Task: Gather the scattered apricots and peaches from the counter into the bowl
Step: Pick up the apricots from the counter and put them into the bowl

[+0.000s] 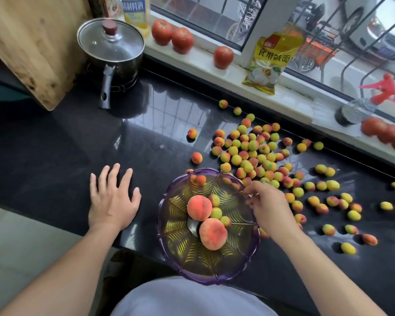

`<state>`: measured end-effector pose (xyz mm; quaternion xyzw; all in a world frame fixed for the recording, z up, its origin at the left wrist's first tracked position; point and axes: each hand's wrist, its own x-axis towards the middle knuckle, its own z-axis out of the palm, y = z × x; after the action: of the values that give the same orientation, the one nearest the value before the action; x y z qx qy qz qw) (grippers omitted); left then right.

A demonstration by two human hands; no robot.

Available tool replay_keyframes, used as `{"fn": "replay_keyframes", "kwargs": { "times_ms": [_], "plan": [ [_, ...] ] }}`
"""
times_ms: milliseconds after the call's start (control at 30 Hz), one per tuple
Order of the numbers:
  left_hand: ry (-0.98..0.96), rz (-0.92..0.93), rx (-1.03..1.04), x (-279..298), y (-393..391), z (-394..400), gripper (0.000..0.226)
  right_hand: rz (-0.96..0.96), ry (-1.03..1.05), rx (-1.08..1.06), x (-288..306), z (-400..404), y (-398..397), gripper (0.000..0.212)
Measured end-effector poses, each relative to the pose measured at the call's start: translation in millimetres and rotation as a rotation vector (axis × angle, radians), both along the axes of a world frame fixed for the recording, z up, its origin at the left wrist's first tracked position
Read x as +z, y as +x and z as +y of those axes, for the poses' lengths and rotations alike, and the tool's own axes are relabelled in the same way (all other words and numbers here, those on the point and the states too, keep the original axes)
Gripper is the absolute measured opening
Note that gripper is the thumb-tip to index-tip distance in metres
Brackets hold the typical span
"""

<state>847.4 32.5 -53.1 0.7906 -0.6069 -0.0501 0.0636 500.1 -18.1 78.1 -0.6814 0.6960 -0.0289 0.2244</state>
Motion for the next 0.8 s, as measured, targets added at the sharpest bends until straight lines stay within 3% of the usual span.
{"fn": "replay_keyframes", "kwargs": {
  "times_ms": [233, 400, 567, 667, 800],
  "plan": [
    [0.001, -0.014, -0.010, -5, 3, -2, 0.068, -0.083, -0.190, 0.111, -8, -109, 76, 0.017],
    [-0.010, -0.017, -0.013, -8, 4, -3, 0.067, 0.088, 0.044, 0.250, -49, -173, 149, 0.048],
    [0.008, -0.026, -0.017, -7, 5, -4, 0.067, 0.253, 0.102, 0.255, -86, -198, 167, 0.030],
    [0.009, -0.026, -0.014, -7, 4, -4, 0.068, 0.221, 0.059, 0.191, -88, -194, 165, 0.022],
    [0.009, -0.024, -0.014, -7, 4, -3, 0.068, 0.055, -0.045, 0.175, -65, -179, 164, 0.028]
  ]
}}
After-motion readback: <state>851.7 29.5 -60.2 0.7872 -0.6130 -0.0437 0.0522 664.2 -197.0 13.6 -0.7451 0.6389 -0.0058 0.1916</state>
